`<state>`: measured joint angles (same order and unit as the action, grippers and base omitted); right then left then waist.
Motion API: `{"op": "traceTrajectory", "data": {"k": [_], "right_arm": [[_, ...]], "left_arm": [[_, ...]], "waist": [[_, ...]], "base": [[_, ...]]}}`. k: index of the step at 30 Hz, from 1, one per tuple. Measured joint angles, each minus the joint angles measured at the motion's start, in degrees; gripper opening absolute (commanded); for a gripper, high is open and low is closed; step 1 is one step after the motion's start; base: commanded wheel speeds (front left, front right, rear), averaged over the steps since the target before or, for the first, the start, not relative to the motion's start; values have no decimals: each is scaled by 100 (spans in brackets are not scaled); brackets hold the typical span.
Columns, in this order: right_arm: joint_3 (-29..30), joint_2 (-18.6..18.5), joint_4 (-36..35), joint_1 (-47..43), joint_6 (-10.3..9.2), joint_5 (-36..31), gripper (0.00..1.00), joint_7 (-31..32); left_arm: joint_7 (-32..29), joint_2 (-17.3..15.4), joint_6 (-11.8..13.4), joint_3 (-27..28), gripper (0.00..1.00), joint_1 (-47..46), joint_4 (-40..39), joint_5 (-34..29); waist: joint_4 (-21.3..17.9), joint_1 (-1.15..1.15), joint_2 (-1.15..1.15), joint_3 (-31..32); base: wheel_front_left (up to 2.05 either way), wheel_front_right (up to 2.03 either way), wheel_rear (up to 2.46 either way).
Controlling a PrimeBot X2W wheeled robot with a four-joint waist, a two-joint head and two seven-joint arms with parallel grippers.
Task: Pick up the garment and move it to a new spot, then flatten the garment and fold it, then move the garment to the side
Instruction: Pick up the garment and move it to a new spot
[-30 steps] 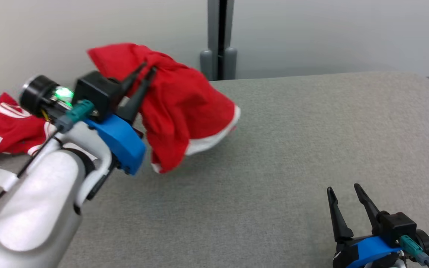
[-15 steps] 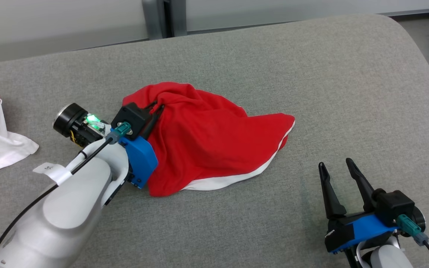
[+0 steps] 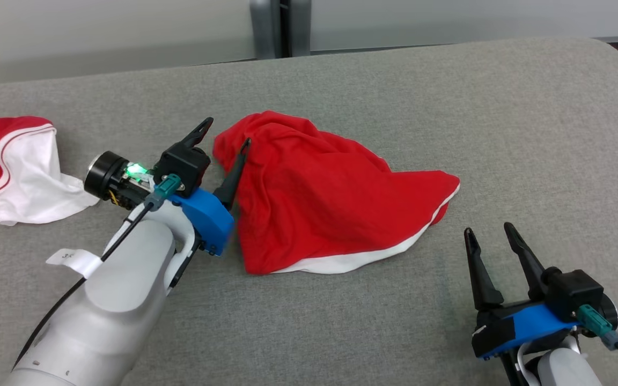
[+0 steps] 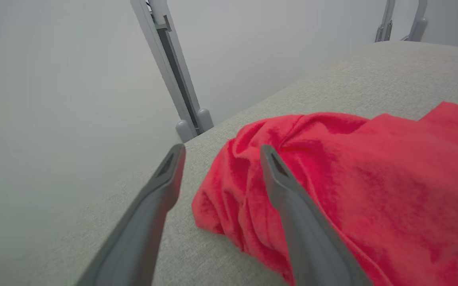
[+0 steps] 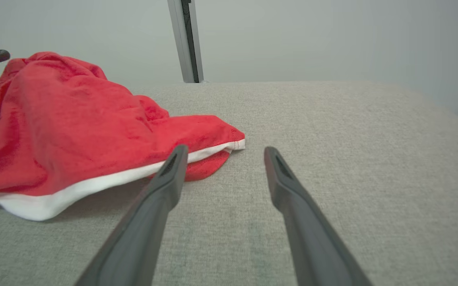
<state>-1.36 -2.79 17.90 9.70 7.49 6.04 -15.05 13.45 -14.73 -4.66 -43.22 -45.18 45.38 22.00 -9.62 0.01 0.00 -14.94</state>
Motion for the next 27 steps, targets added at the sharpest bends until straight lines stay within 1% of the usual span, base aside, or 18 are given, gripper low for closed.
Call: {"op": "traceTrajectory", "data": {"k": [3,6,8,13,19,24,27], "right_arm": [[35,0,-20,11,0,-34,100,0],[99,0,-44,5,0,-45,100,0],[152,0,-65,-26,0,-64,100,0],[218,0,-67,-153,0,-107,100,0],[241,1,-53,-372,0,-142,100,0],[220,0,-30,-548,0,-147,100,0],[213,0,-7,-612,0,-146,100,0]], "left_arm": [[87,-2,11,125,100,56,-121,103],[137,4,116,311,100,376,-353,241],[147,13,201,428,100,690,-545,325],[154,73,453,931,100,1677,-1212,533],[154,196,669,1458,100,2813,-1767,626],[154,304,722,1859,100,3535,-2053,625],[154,421,713,1963,100,3839,-2109,601]], "waist": [[122,0,0,82],[248,0,0,202],[331,-1,0,298],[490,-1,0,579],[598,-2,0,899],[616,-2,0,1109],[594,-2,0,1207]], "base": [[0,0,0],[0,0,0],[0,0,0],[0,0,0],[0,0,0],[0,0,0],[0,0,0]]}}
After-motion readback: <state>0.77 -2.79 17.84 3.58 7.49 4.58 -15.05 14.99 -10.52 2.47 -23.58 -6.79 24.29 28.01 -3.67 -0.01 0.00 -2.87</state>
